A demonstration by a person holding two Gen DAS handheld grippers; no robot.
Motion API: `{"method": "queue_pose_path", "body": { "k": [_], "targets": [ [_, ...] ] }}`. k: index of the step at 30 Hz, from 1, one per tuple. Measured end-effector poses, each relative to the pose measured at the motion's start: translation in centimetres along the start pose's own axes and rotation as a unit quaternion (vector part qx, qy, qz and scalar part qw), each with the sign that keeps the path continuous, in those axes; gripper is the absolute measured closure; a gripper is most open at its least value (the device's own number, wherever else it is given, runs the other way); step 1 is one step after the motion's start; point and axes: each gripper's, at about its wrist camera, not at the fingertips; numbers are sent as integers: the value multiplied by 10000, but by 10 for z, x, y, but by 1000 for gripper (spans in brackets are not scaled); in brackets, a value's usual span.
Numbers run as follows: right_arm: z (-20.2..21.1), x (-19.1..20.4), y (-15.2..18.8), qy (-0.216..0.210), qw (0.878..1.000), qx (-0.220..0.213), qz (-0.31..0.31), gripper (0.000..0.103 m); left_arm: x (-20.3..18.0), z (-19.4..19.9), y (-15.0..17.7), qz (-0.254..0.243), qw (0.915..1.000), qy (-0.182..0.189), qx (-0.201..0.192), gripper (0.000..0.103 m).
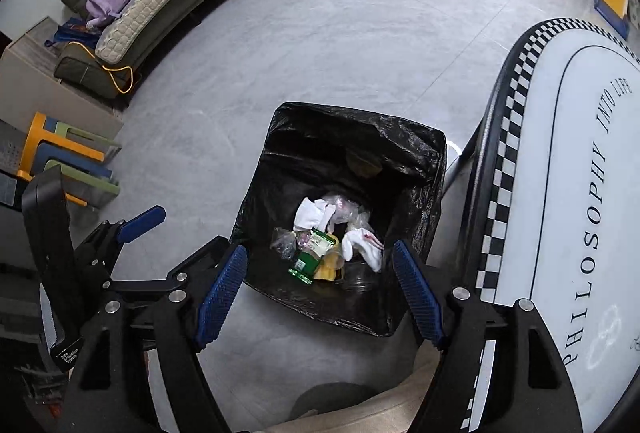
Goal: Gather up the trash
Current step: 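Carry the chip bag and white cloth to the bin and release both, then move both open tools back toward the remaining table items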
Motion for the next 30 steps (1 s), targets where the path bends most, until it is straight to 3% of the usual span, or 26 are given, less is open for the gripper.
{"method": "queue_pose_path", "body": {
  "k": [11, 21, 30],
  "targets": [
    [35, -25, 15, -21, 9993, -330, -162, 27, -45, 19, -13, -404, 9989, 136, -170, 6],
    [102, -79, 33, 214, 9946, -856, -541, 27, -134, 44, -29, -1162, 9917, 391, -394, 6],
    [166, -150, 54, 641, 9844, -1259, -1046, 27, -227, 65, -40, -1851, 9789, 713, -483, 6]
  ]
}}
Point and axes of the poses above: each gripper's, at about its wrist camera, not at the fingertips, and z roughly against the way its jaws point, x to its left, y to its underside, and after that the axes turned 15 degrees about -y, right-handed
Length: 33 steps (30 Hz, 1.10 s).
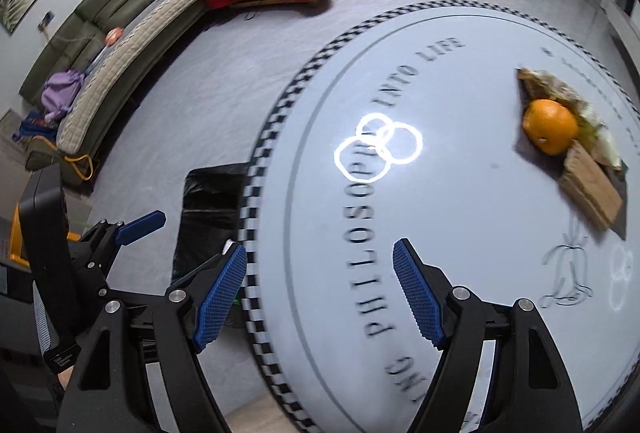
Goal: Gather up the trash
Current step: 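Move both open tools back toward the remaining table items, then grasp the orange with the left tool while the right tool grasps the brown paper bag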
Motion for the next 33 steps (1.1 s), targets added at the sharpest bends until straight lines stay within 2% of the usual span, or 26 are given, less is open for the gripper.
{"method": "queue_pose_path", "body": {
  "k": [13, 20, 33],
  "targets": [
    [49, -109, -11, 665, 9961, -327, -482, 27, -112, 6, -54, -757, 9963, 302, -285, 6],
    [52, -156, -22, 830, 9956, -135, -419, 27, -157, -8, -70, -1097, 9929, 412, -183, 6],
    [38, -219, -51, 1049, 9937, 360, -168, 27, -199, -37, -99, -1270, 9909, 445, -14, 6]
  ]
}}
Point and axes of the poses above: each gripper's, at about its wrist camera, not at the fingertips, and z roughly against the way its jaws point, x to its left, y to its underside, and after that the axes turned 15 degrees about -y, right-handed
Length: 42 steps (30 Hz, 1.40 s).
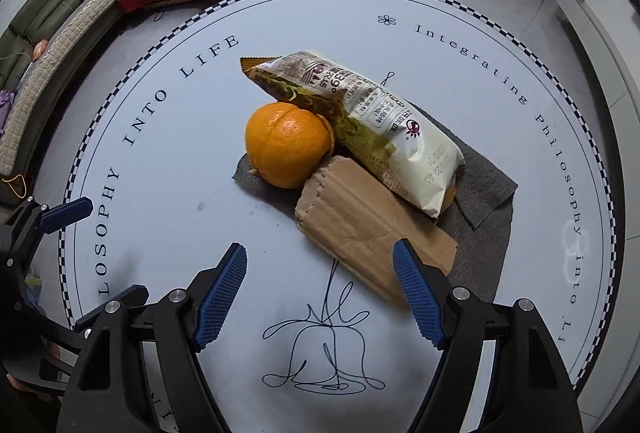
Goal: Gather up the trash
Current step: 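Grasp the orange with the left tool while the right tool grasps the brown paper bag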
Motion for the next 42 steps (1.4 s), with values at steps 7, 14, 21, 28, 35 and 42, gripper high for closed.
{"method": "queue_pose_path", "body": {
  "k": [7, 14, 21, 28, 35, 42],
  "targets": [
    [-18, -8, -7, 122, 9973, 362, 626, 18, -4, -15, -17, -4, 9999, -69, 79, 6],
    [-36, -16, -6, 368, 9927, 580, 987, 18, -11, -24, -30, -40, 9999, -114, 108, 6],
    [-22, -32, 4, 294, 9953, 444, 814, 46, -25, -31, -48, -35, 9999, -72, 89, 6],
    [5, -48, 15, 109, 9990, 70, 432, 56, -47, -45, -75, -10, 10000, -26, 89, 6],
    [17, -59, 18, -51, 9999, -105, 86, 60, -67, -56, -92, -52, 9999, -92, -63, 6],
    [27, -68, 22, -200, 9993, -211, -221, 62, -68, -80, -94, -50, 9999, -3, 163, 20]
  ]
}}
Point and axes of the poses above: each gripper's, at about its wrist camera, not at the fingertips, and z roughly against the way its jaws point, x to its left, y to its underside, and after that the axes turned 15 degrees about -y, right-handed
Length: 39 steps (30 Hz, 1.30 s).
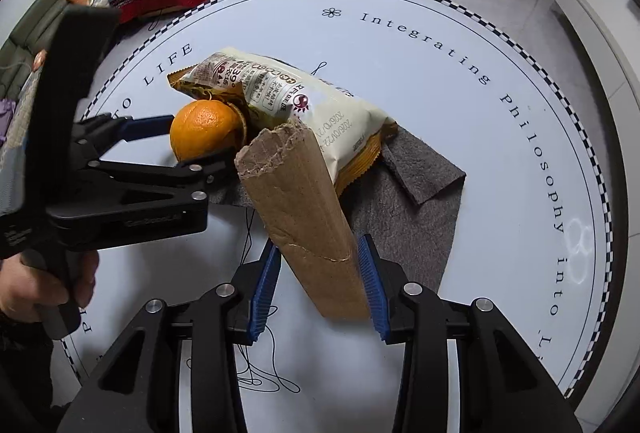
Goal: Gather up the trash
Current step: 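Grasp the orange with the left tool while the right tool grasps the brown paper bag, then lift the orange and paper bag and carry them toward the bin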
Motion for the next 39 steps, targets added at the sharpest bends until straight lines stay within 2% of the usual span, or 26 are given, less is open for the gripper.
{"method": "queue_pose_path", "body": {
  "k": [4, 6, 12, 21, 31, 39],
  "targets": [
    [3, 1, 3, -8, 9999, -21, -122, 63, 1, 1, 2, 59, 9994, 353, -19, 42],
    [5, 3, 5, 12, 9998, -35, -171, 64, 2, 6, 5, 18, 9995, 304, -29, 44],
    [18, 13, 10, 55, 9995, -149, -259, 66, 19, 26, 29, 72, 9992, 396, -52, 45],
    [44, 44, 23, 57, 9988, -317, -375, 69, 60, 74, 67, 208, 9985, 401, -306, 45],
    [73, 109, 51, 104, 9987, -467, -180, 72, 90, 128, 114, 257, 9964, 407, -693, 45],
    [58, 170, 62, -30, 9992, -361, 146, 72, 129, 147, 154, 501, 9948, 306, -835, 45]
  ]
}}
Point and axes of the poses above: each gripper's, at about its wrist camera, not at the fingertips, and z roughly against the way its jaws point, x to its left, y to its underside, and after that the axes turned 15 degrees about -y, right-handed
